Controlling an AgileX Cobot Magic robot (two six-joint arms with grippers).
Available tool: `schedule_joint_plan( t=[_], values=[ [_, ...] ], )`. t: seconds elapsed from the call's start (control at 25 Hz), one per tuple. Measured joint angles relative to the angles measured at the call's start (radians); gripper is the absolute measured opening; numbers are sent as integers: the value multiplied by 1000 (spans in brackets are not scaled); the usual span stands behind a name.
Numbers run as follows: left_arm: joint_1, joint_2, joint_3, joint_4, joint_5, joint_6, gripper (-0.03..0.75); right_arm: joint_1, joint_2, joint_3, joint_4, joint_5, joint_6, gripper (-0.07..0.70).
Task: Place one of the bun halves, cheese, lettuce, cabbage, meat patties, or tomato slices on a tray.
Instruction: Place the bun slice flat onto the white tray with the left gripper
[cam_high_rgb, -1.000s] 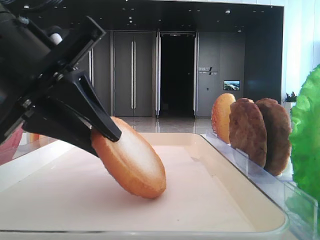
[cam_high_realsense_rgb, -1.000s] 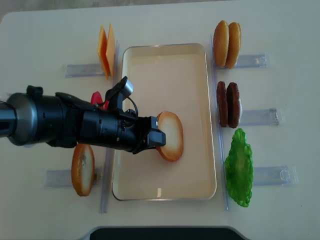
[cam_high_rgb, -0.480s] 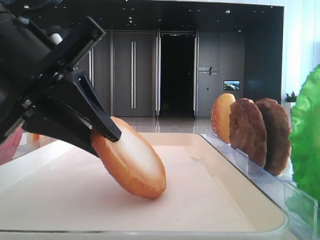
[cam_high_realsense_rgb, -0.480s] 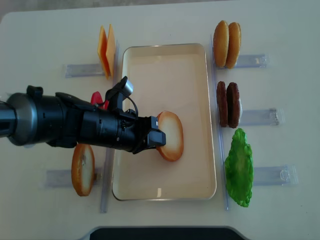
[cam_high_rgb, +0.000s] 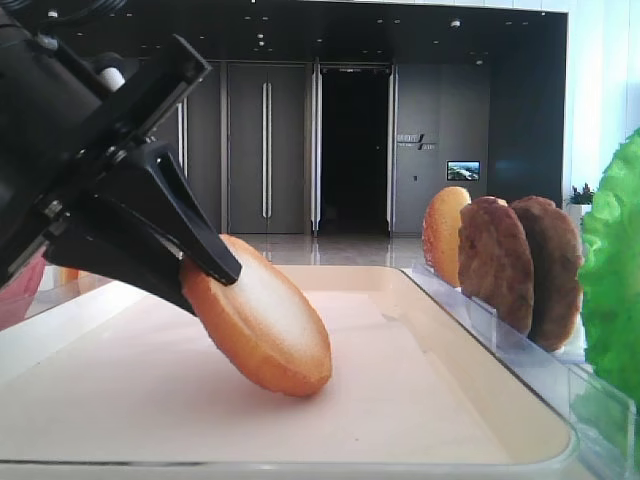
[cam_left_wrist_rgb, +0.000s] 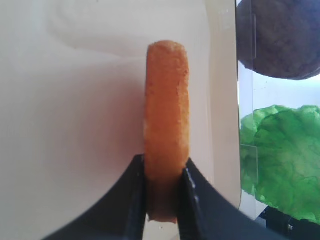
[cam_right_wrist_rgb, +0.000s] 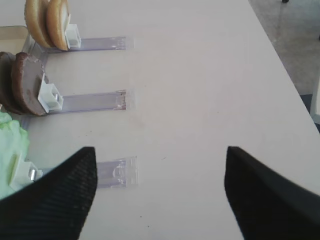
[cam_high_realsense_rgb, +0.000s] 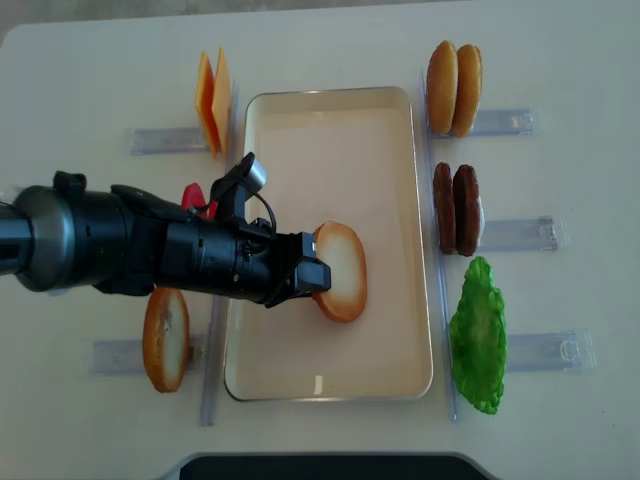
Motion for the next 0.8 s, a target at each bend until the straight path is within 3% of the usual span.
schedule_joint_plan(
  t=[0.36, 0.64, 0.8],
  values=[
    [0, 0, 0, -1, -1, 0, 156, 0, 0, 0, 0, 0, 0, 534],
    [0, 0, 0, -1, -16, -1, 251, 0, 0, 0, 0, 0, 0, 534],
    [0, 0, 0, 5, -17, -12, 349, 0, 0, 0, 0, 0, 0, 534]
  ],
)
